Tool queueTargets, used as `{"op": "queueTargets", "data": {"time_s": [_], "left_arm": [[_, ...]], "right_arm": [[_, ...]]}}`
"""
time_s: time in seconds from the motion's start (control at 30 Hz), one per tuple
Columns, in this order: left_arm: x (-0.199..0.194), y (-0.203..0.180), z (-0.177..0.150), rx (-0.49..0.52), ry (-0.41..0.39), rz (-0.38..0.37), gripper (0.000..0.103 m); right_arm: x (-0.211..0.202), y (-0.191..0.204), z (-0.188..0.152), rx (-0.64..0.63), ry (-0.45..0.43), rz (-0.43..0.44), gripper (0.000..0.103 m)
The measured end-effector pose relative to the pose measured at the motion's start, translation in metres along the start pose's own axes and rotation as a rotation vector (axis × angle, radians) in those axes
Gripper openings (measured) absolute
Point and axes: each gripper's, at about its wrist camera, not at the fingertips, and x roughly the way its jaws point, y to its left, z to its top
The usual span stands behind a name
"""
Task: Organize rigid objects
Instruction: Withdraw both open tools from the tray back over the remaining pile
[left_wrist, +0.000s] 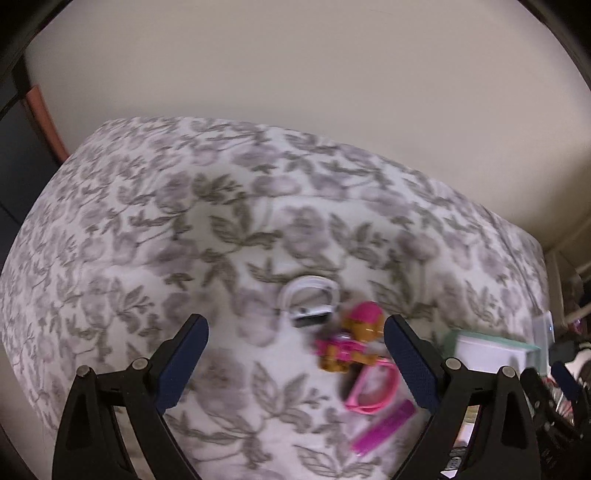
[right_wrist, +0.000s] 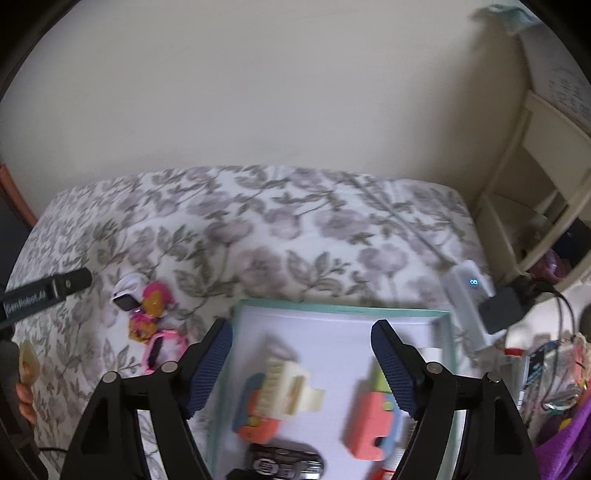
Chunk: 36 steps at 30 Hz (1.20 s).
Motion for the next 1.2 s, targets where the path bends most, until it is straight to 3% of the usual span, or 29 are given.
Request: {"op": "queueTargets", "data": {"time_s": [0.33, 0.77, 0.97, 1.2], "left_arm": [[0.011, 0.038, 0.000, -0.061, 0.040, 0.027, 0.096], [0.051, 0.017, -0.022, 0.023, 0.203, -0.030, 0.096], [0.064, 0.015, -0.031, 0.028, 0.252, -0.024, 0.096], [0.069, 0.023, -0.033, -0.003, 0.270, -0.030, 0.096]], "right_arm": [[0.025, 0.055, -0.010, -0.142, 0.083, 0.089, 0.081], [0.062, 0.089, -0.040, -0.282, 0.229, 0.218, 0.081], [0.065, 0.092, -0.043, -0.314, 0.225, 0.197, 0.085], [0.057, 0.102, -0.042, -0.356, 0.203, 0.247, 0.085]]}}
